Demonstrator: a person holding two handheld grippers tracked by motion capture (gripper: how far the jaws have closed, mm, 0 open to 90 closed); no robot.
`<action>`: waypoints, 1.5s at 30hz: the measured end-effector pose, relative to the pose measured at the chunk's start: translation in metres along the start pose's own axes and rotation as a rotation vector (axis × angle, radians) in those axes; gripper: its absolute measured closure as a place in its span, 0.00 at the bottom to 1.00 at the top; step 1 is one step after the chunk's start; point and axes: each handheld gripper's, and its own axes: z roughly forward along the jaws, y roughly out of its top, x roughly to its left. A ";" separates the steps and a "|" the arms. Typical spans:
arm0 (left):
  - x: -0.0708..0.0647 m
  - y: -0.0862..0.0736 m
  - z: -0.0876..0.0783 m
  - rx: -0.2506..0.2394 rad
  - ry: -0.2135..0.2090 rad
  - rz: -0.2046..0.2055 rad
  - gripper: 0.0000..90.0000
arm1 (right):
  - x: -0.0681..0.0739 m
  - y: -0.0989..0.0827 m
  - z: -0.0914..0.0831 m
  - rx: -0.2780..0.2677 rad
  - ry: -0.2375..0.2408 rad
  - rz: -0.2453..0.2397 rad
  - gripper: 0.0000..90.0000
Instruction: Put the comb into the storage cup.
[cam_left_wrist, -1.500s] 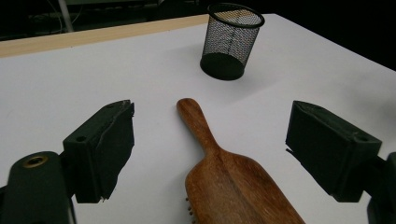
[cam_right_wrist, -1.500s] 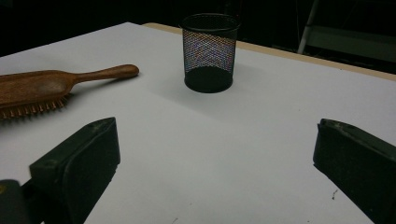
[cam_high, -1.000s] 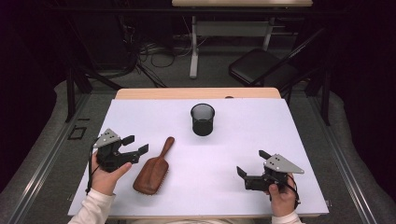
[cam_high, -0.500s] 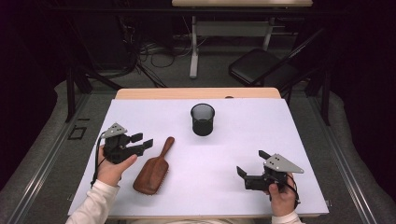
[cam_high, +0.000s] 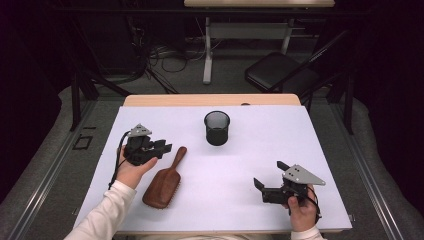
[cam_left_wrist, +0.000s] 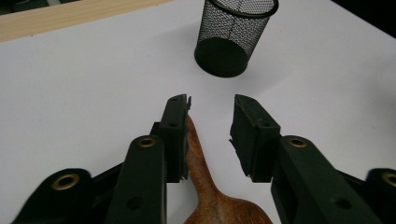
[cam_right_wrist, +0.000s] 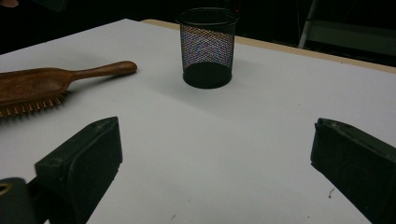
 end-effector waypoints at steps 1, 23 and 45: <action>0.000 0.001 0.002 0.012 0.001 0.001 0.77 | 0.000 0.000 0.000 0.001 0.000 0.000 0.02; 0.002 0.003 0.047 0.188 0.015 0.012 1.00 | -0.001 -0.001 0.001 0.000 -0.001 0.004 0.03; -0.009 0.000 0.080 0.385 -0.022 0.108 1.00 | -0.003 -0.002 0.002 0.009 0.002 0.007 0.04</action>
